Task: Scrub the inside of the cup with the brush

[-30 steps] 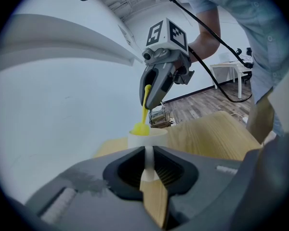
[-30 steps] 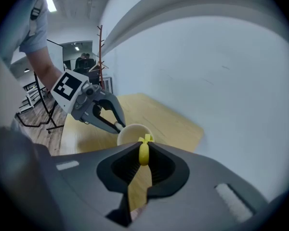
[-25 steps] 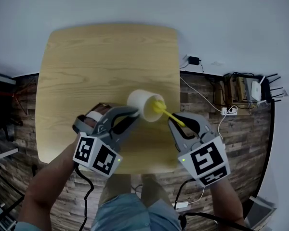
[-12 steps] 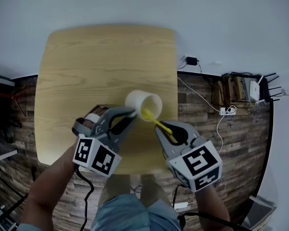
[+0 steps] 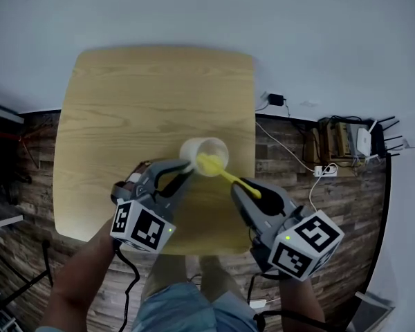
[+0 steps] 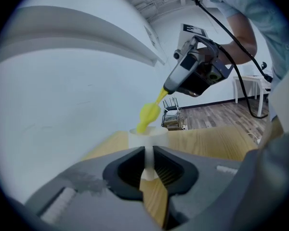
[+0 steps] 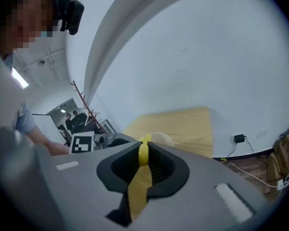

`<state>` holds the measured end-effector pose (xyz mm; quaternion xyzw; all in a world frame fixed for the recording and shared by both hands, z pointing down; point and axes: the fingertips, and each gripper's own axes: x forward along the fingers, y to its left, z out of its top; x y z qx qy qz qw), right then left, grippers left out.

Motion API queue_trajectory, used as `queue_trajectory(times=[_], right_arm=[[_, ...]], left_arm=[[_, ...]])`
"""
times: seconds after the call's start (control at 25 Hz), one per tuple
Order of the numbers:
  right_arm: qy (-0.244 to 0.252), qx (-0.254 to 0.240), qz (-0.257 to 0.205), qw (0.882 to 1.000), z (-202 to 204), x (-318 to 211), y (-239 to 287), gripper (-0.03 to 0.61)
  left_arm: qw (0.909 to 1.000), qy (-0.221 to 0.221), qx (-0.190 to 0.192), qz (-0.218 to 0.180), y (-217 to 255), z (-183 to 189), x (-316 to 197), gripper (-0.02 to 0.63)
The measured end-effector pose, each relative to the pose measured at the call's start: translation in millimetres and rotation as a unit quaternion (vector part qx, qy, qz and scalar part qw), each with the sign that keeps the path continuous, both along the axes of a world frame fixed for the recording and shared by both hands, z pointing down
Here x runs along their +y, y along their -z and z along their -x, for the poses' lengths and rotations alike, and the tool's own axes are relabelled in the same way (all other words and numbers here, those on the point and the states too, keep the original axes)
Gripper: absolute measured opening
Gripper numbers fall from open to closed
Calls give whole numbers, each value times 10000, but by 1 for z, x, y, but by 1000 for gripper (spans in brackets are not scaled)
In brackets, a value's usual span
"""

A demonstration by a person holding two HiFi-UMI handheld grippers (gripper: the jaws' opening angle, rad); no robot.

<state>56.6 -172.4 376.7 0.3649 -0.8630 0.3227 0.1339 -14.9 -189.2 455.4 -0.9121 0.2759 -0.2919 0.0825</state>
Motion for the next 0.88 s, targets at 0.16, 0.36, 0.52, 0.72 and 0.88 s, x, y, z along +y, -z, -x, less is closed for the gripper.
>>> queue_trajectory(times=[0.16,0.36,0.52,0.72,0.88], right_arm=[[-77,-104,-371,9992,-8,-3,23,38],[-10,-23,-612,9981,-8,4,29,39],[6,61,-605,9982,-8,7,25,38],[0,187,-667,9976,-12,13,25,40],[31,240,-790,9966,-11,16,29,40]], left_arm=[[9982,371,443,160,-2,7,-2,75],[9905,823,1014,430,-11,15,0,77],[9809,1203,1351,720,-15,25,-4,77],[9768,1394,1421,792,-17,29,4,77],[9730,1555,1513,791,-11,34,8,78]])
